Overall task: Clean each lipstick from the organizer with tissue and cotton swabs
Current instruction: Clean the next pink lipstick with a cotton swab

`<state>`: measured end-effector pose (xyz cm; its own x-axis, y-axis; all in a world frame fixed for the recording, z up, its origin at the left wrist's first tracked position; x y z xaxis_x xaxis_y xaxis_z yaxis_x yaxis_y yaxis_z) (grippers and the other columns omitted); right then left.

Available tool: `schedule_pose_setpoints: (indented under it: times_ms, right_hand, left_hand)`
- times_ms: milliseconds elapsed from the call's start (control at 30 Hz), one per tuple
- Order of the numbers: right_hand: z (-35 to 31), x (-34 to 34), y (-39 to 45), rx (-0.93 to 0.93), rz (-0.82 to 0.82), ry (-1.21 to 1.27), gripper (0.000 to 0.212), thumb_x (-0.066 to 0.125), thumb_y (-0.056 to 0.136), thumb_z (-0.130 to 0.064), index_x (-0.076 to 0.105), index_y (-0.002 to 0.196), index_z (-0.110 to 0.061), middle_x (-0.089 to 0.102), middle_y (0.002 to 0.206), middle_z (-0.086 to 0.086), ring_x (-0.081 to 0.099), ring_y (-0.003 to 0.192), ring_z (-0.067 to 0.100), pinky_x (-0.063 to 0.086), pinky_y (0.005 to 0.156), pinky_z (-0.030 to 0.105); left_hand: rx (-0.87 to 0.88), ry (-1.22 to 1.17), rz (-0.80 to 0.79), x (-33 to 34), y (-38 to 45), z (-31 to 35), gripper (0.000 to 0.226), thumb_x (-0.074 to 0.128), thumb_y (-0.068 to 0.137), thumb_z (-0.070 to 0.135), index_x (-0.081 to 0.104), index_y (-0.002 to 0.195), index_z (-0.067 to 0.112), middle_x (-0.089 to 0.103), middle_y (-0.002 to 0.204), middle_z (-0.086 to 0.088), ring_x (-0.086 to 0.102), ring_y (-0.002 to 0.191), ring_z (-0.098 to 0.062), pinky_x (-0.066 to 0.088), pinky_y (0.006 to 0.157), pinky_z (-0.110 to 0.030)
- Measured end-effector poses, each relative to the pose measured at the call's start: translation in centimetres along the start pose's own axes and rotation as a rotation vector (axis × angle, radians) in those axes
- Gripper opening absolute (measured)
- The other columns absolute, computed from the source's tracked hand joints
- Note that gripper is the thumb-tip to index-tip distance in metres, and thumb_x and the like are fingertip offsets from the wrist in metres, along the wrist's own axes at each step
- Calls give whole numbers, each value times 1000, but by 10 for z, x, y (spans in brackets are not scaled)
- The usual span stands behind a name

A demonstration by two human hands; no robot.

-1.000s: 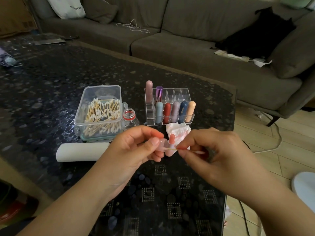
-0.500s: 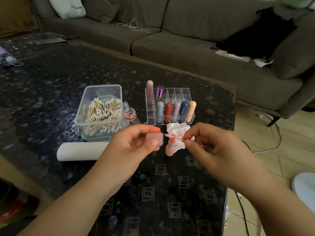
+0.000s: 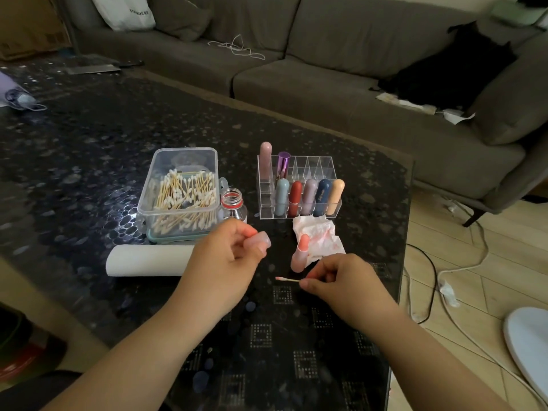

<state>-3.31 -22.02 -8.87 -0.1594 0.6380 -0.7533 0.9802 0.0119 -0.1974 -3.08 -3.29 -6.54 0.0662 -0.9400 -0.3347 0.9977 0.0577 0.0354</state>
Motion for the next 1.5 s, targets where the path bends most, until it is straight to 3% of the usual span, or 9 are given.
schedule_pose_setpoints:
  times_ms: [100,267,533,667,733,833,1033,1200,1500]
  right_hand:
    - [3,0,2,9,34,-21,14,75,79,-33,67,74,-23,51,63,-10,45,55,4,32,48,11]
    - [0,-7,5,-10,104,-62,25,78,72,-41,61,85,-28,52,75,-14,49,65,2,32,52,11]
    - [-8,-18,8,-45,179,48,44,75,74,-43,60,115,-32,48,74,-11,46,64,4,31,56,11]
    - [-15,-12,8,-83,134,154,13,73,80,-36,66,91,-39,46,70,-11,44,62,5,34,54,11]
    - [-19,-15,8,-119,137,192,16,72,81,-34,60,75,-43,44,67,-11,42,60,5,36,55,10]
    - [-23,-23,8,-133,144,274,6,73,80,-33,67,77,-33,44,63,-11,43,55,2,37,53,8]
    - [-38,-35,-5,-210,54,439,15,72,75,-38,74,76,-24,45,56,-9,39,51,0,36,51,13]
    - [-49,-36,-14,-284,21,482,20,72,72,-40,74,75,-20,54,62,7,45,57,7,41,58,23]
    - [-62,-35,-24,-361,-55,504,33,68,65,-49,75,80,-20,61,81,24,55,71,35,49,75,51]
  left_hand:
    - [-4,-26,-34,9,1,-3,7,54,92,31,52,94,25,70,88,6,69,78,-4,56,83,-36]
    - [11,65,-35,13,3,-4,19,42,99,26,49,115,31,65,86,12,66,72,0,54,79,-23]
    - [-42,-160,-88,24,0,-3,9,46,97,16,49,94,25,65,85,-1,67,66,-4,55,64,-19]
    - [-78,-214,-90,27,-1,-6,17,49,95,9,46,95,26,67,89,0,70,71,-7,57,71,-24]
    - [-96,-245,-78,25,-2,-6,20,47,96,8,47,97,29,65,87,0,68,68,-4,57,73,-25]
    - [-132,-182,-71,21,-3,-7,18,50,96,14,51,103,30,63,82,1,64,64,1,53,75,-23]
    - [-22,-91,-121,20,-4,6,22,74,76,24,54,68,26,49,56,7,46,56,-11,41,59,-32]
    - [45,-182,-227,30,-11,19,39,86,51,53,66,77,32,45,57,13,44,56,-2,39,55,-15]
    - [109,-173,-259,34,-11,26,34,76,49,53,67,73,31,53,59,9,49,60,-6,42,61,-29]
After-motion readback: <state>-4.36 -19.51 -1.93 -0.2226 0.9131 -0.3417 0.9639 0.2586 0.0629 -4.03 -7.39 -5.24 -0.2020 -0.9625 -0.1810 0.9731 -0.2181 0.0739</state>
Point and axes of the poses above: each hand's wrist, its own y-axis towards the middle knuckle, its own x-axis out of the palm, z = x × y, the point moved 10 cm from there along y, towards the middle knuckle
